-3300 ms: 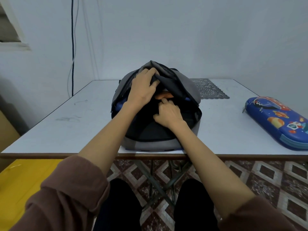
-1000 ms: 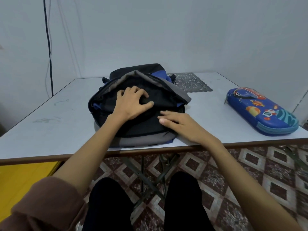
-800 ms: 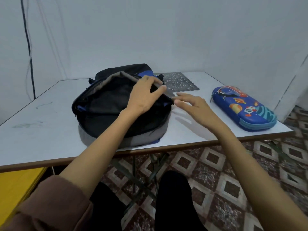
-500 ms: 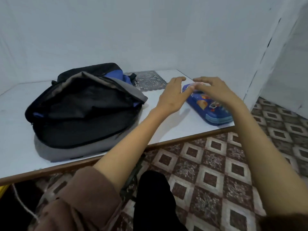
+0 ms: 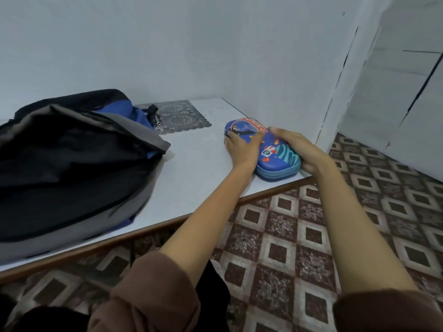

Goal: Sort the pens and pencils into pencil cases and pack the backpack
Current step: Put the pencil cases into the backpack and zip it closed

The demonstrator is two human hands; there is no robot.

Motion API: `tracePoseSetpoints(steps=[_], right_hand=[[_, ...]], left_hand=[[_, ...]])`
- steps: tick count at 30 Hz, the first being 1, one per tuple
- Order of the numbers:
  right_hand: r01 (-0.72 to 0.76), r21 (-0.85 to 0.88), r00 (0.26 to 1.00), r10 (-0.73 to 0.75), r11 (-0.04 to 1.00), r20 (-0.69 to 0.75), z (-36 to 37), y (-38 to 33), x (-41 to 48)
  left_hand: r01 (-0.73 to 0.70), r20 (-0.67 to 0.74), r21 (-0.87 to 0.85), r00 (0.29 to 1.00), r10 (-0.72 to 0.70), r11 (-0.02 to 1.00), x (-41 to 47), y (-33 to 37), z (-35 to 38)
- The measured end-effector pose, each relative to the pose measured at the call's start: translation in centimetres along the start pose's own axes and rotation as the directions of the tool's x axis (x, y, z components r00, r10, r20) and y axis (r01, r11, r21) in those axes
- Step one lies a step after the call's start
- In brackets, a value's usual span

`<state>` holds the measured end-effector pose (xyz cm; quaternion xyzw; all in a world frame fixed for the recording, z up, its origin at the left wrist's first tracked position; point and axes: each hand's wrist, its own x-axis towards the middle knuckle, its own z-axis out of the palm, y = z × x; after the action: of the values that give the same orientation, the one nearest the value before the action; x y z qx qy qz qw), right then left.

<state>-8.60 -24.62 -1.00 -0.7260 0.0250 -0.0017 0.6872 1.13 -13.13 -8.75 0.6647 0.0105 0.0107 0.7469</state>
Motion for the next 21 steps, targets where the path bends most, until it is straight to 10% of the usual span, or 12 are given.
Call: tracePoseSetpoints(steps=[21], right_hand=[[0.112,0.291,0.978,-0.157,0.95,0.137,14.0,-4.9,-2.7]], left_hand=[[-0.176,-0.146,0.008,0.974,0.175,0.984,-6.5,10.6,-14.5]])
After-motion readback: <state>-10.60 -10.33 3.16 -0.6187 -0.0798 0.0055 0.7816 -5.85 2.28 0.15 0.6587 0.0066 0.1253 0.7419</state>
